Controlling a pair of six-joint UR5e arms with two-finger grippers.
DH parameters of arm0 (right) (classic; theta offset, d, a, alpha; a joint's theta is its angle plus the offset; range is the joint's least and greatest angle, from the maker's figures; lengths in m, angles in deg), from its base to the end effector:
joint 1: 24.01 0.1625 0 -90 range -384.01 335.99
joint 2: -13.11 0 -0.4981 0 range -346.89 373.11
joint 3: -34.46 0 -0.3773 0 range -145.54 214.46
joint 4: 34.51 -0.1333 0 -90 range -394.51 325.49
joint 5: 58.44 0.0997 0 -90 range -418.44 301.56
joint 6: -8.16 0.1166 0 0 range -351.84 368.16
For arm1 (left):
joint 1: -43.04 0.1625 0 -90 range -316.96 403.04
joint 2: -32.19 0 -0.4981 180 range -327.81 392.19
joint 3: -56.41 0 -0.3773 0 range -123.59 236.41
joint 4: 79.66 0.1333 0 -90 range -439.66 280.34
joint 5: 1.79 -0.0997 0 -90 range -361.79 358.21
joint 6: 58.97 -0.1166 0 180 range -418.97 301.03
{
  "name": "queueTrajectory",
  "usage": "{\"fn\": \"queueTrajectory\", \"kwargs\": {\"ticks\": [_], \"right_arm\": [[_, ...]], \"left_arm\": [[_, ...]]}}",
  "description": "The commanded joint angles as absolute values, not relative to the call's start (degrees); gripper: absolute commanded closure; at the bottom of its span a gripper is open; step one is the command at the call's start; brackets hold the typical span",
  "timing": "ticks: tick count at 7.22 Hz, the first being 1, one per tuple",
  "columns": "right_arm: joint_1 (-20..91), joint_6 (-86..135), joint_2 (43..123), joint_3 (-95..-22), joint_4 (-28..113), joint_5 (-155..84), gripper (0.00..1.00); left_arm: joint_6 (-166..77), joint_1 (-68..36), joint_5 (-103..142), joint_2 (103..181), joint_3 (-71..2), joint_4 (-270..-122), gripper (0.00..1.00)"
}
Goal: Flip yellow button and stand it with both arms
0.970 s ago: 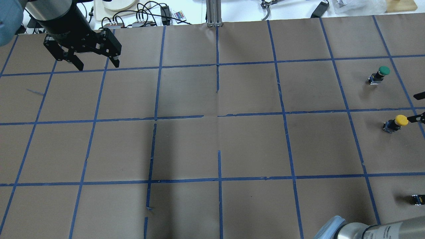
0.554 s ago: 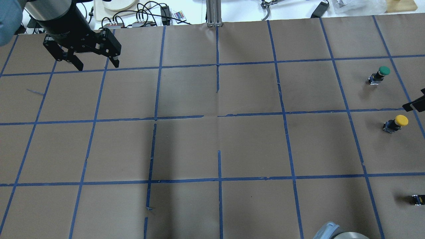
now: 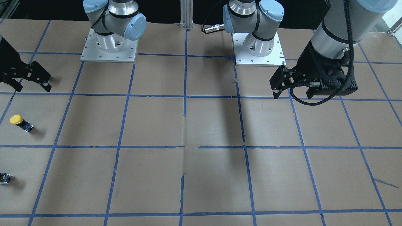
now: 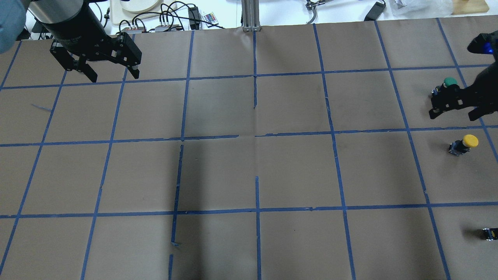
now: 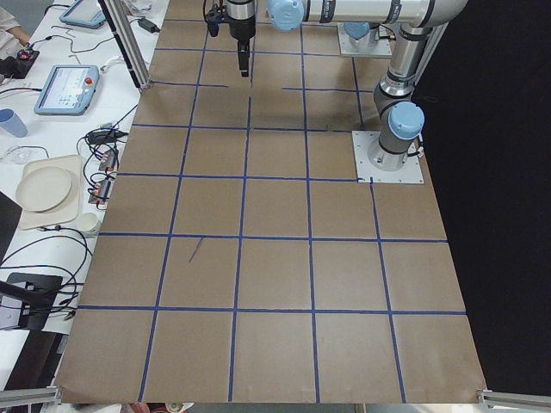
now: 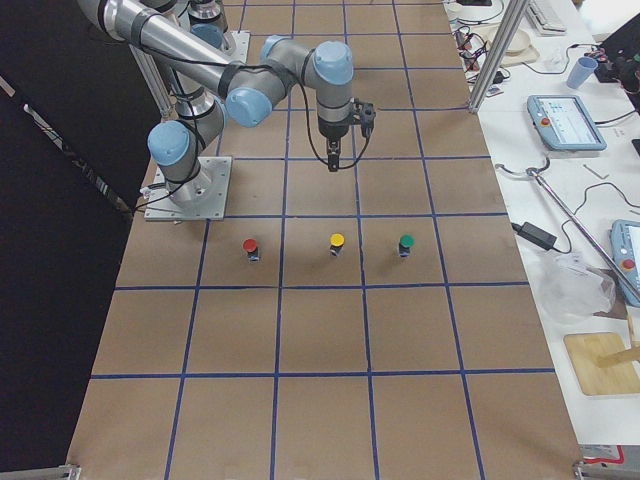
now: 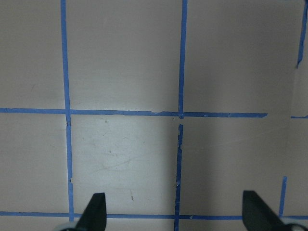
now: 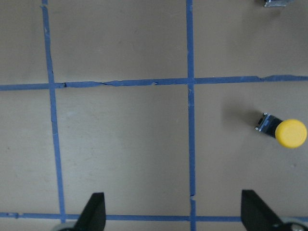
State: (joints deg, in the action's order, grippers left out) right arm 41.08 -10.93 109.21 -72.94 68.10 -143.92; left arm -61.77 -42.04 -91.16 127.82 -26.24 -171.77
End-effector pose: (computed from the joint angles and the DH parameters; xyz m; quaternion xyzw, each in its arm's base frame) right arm -0.0474 -0.4404 0.4699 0.0503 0.9979 -0.0254 0.0323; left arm -0.0891 -0.5345 0.5523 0.0185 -0.9998 -0.0030 0.0057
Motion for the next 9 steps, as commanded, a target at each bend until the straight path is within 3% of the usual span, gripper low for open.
{"fn": "queueTrajectory", "kwargs": {"ticks": [1,6,9], "right_arm": [[51.97,8.24,111.11,-71.03,64.92,-145.01,0.00],[65.87,19.04,109.88,-57.84,49.02,-147.19,0.00],[68.01,24.59,109.70,-60.98,49.24,-147.65,0.00]], "left_arm": [[-61.79,-42.03,-91.09,127.81,-26.21,-171.76,0.00],[-61.79,-41.95,-91.00,127.72,-26.12,-171.68,0.00],[-61.79,-41.95,-90.91,127.72,-26.21,-171.59,0.00]]}}
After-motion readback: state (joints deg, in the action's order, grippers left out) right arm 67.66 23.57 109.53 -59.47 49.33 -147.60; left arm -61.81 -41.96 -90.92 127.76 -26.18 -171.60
